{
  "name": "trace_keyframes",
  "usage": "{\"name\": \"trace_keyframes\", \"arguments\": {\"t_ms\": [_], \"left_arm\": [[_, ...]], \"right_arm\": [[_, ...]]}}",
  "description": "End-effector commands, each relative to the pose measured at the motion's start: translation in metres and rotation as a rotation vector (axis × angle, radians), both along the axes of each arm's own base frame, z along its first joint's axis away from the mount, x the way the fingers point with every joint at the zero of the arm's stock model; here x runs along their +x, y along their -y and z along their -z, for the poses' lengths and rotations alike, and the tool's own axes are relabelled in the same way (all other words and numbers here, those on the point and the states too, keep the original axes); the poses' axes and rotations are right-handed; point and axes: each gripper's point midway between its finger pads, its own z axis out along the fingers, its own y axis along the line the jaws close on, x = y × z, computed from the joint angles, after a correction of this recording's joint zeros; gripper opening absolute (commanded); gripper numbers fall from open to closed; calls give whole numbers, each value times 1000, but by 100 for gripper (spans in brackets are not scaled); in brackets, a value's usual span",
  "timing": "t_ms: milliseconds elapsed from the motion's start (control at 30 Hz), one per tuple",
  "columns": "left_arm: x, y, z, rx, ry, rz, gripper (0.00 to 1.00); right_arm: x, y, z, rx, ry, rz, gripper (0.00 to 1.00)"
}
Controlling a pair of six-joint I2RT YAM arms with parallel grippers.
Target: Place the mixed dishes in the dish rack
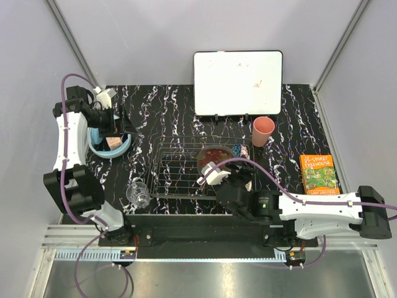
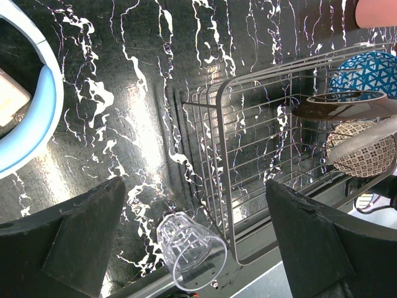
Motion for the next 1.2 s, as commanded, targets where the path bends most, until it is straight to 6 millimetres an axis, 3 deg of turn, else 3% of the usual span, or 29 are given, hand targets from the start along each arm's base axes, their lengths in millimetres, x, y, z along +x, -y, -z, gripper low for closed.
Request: {"name": "trace_keyframes", "arguments": {"t_ms": [0,133,233,533,633,833,967,1167], "left_arm": [[5,-6,-18,47,86,2,99],[4,-6,-17,44,84,4,99],[4,-6,-16,45,82,4,99],[4,-4,-15,29,79,8,99],[5,-4,-14,28,77,7,99],[4,-4,-18,38,88,8,99],[4,-6,-17,52,91,9,99],[5,-7,-15,56,87,12,99]], "right_arm": [[0,-6,6,40,-8,7,64],[2,-10,4,42,-11,7,65],[8,-7,-8,115,-14,24,68],[44,27,-90,583,1,57,86],[58,27,-111,670,-7,14,88],[82,-7,-108,631,-100,-98,96],[95,-31,-80,592,-252,-187,98],[111,-39,-71,620,-364,-260,100]]}}
